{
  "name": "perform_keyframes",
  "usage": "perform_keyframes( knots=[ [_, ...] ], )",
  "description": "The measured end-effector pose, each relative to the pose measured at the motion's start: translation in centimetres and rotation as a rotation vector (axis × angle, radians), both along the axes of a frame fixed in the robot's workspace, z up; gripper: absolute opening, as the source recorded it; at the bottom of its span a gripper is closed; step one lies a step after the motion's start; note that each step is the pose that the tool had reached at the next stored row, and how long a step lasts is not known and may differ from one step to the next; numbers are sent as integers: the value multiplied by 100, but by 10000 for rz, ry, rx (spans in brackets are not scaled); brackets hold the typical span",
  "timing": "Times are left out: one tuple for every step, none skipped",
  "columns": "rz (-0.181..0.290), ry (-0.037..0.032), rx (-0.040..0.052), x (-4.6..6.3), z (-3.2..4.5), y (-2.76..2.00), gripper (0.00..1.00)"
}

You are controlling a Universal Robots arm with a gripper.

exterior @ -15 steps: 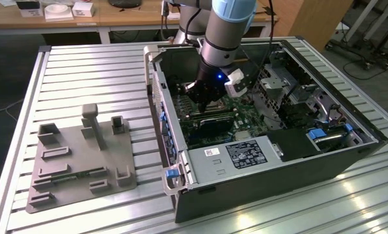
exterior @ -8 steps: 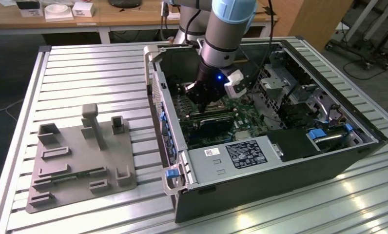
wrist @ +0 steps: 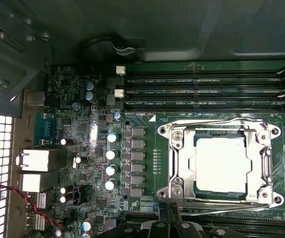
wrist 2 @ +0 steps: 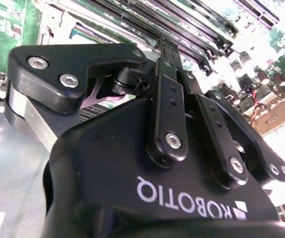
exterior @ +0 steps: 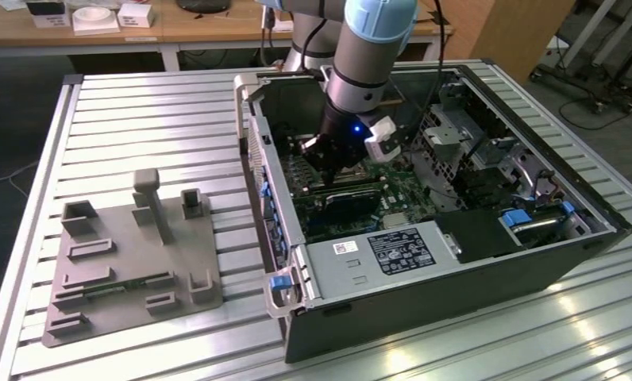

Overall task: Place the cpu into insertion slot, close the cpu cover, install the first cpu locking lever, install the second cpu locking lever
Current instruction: 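Install the second cpu locking lever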

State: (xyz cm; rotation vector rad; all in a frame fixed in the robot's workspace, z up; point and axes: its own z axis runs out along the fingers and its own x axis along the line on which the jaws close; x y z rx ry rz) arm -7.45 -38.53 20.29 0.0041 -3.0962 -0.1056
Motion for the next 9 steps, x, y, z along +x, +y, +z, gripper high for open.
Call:
perform_keyframes(
  knots=[
    [1,0,5,0,-6,0,10],
    [2,0,11,0,-12,0,10],
    [3,0,21,0,-18,0,10],
    [5,-1,33,0,-23,0,10],
    [6,-1,43,0,-28,0,10],
    [8,-1,46,0,-31,1,10],
    [9,-1,47,0,-32,1,10],
    [11,-1,48,1,-32,2,10],
    [11,-1,49,1,-33,3,10]
  ],
)
